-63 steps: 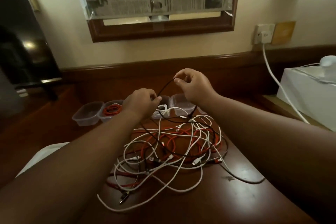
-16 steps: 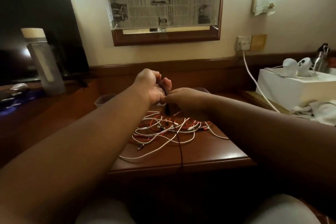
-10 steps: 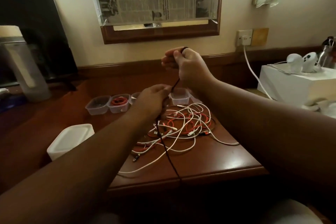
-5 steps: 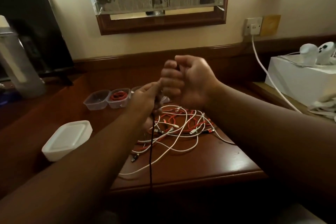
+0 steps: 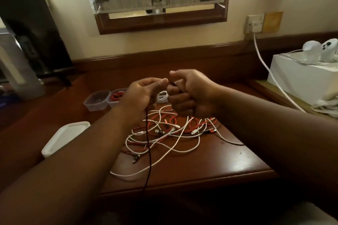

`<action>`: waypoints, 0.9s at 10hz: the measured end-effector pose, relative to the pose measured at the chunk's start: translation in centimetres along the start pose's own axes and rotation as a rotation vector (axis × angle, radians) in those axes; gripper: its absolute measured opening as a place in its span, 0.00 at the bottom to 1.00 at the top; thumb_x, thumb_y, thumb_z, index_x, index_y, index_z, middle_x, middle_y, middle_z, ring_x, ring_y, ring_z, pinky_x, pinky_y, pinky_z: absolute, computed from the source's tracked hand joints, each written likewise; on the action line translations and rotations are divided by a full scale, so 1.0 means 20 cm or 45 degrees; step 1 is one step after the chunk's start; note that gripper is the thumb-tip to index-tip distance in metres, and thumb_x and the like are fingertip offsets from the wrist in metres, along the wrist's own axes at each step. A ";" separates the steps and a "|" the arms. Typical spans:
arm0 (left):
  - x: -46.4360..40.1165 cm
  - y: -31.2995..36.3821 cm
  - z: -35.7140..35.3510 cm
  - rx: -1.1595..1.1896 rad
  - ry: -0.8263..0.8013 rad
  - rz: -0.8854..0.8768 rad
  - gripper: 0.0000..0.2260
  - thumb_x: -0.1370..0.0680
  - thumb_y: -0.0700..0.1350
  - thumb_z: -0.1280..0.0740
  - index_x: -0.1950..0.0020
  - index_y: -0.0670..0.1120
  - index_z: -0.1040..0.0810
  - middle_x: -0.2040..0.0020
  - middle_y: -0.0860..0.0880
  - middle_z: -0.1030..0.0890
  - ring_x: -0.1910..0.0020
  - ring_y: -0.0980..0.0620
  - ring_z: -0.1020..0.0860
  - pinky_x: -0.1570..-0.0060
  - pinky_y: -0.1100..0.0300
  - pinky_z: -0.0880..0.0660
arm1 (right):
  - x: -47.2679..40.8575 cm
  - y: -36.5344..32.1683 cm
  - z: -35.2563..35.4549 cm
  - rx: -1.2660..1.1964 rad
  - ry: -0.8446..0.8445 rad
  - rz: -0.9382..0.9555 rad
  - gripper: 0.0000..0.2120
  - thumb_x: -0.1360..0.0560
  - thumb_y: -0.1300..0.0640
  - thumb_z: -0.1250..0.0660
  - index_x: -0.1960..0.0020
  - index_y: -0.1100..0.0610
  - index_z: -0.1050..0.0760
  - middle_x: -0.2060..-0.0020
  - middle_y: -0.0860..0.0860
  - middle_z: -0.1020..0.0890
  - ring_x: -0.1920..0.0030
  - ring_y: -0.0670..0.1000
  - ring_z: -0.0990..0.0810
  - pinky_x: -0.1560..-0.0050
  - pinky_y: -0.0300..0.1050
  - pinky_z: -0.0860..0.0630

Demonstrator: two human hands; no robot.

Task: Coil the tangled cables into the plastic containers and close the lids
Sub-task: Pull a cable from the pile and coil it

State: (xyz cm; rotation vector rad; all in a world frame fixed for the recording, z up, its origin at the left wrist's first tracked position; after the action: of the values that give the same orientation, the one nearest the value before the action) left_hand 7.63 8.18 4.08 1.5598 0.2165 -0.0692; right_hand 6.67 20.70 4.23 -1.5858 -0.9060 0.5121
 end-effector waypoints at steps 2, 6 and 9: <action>0.12 -0.16 -0.17 -0.138 -0.099 0.097 0.11 0.18 0.47 0.37 0.55 0.52 0.16 0.71 0.52 0.31 0.75 0.57 0.37 0.75 0.64 0.43 | 0.03 -0.24 0.04 -0.451 0.211 0.675 0.17 0.17 0.50 0.52 0.61 0.54 0.34 0.70 0.49 0.35 0.71 0.48 0.36 0.68 0.44 0.36; 0.02 -0.08 -0.02 0.122 0.006 0.064 0.09 0.21 0.49 0.33 0.59 0.50 0.19 0.68 0.49 0.34 0.73 0.53 0.39 0.74 0.61 0.42 | -0.01 -0.05 -0.03 -0.371 -0.065 0.297 0.31 0.20 0.33 0.58 0.66 0.55 0.36 0.75 0.49 0.38 0.76 0.49 0.41 0.75 0.42 0.40; 0.10 -0.03 -0.11 -0.841 -0.066 -0.310 0.04 0.20 0.46 0.32 0.51 0.55 0.20 0.62 0.57 0.19 0.66 0.64 0.22 0.67 0.70 0.27 | -0.02 -0.13 0.16 1.238 0.829 0.584 0.24 0.16 0.41 0.53 0.61 0.53 0.30 0.66 0.50 0.27 0.67 0.47 0.30 0.65 0.43 0.34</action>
State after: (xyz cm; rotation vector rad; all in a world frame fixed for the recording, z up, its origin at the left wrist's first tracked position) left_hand 9.28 10.54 3.23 0.8689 0.3474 -0.2071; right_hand 3.26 22.45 6.02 -0.9143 0.2296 0.5727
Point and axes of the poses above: each hand's wrist, its own x-axis away from the middle knuckle, its own z-axis out of the back of the hand, y = z × x, the point moved 6 cm from there along -x, towards the middle knuckle
